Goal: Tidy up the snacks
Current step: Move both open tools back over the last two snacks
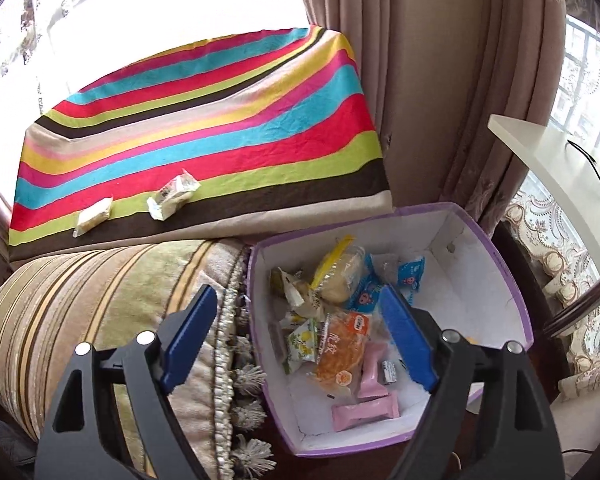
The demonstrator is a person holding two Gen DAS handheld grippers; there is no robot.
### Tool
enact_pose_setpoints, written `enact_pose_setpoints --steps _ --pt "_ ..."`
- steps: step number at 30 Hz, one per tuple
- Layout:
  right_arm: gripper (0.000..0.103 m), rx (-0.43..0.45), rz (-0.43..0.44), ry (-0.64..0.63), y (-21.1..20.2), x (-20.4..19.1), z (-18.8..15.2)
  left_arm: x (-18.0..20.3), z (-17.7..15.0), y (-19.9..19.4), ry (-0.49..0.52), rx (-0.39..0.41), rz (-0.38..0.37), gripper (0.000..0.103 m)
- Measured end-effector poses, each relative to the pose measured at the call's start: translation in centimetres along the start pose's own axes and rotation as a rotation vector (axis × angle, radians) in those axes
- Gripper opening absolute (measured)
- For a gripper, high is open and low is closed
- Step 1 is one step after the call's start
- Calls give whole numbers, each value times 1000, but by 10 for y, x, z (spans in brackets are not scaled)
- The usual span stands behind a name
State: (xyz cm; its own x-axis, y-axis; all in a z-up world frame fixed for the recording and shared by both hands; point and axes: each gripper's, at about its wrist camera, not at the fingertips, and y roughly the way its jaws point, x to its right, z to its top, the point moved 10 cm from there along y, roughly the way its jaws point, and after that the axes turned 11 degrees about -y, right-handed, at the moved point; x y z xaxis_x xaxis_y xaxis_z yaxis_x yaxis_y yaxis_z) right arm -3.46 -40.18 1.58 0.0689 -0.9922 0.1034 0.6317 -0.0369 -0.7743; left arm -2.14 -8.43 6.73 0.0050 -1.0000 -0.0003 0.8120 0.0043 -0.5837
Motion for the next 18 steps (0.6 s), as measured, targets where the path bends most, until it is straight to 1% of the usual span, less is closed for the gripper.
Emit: enact_pose_setpoints --steps 3,4,7,10,14,16,18 --pt "88 -3 16 -76 6 -26 11 -1 -9 13 -60 -68 -80 88" --pt "90 -3 22 -100 9 -35 16 -2 -12 18 -80 -88 -95 88" --pt "92 7 31 -153 17 -55 31 -7 -19 37 -98 -137 -84 88" --pt "92 0 54 -153 30 -71 45 -9 -22 55 -113 -183 -81 87" --pt "92 -25 52 -172 53 -87 59 -8 -26 79 -151 -255 -107 86" --pt "92 -39 51 -192 64 -95 62 -5 -31 91 -160 -300 -125 83" --pt "92 -59 49 -208 74 -99 64 -6 -34 102 -203 -342 -145 83"
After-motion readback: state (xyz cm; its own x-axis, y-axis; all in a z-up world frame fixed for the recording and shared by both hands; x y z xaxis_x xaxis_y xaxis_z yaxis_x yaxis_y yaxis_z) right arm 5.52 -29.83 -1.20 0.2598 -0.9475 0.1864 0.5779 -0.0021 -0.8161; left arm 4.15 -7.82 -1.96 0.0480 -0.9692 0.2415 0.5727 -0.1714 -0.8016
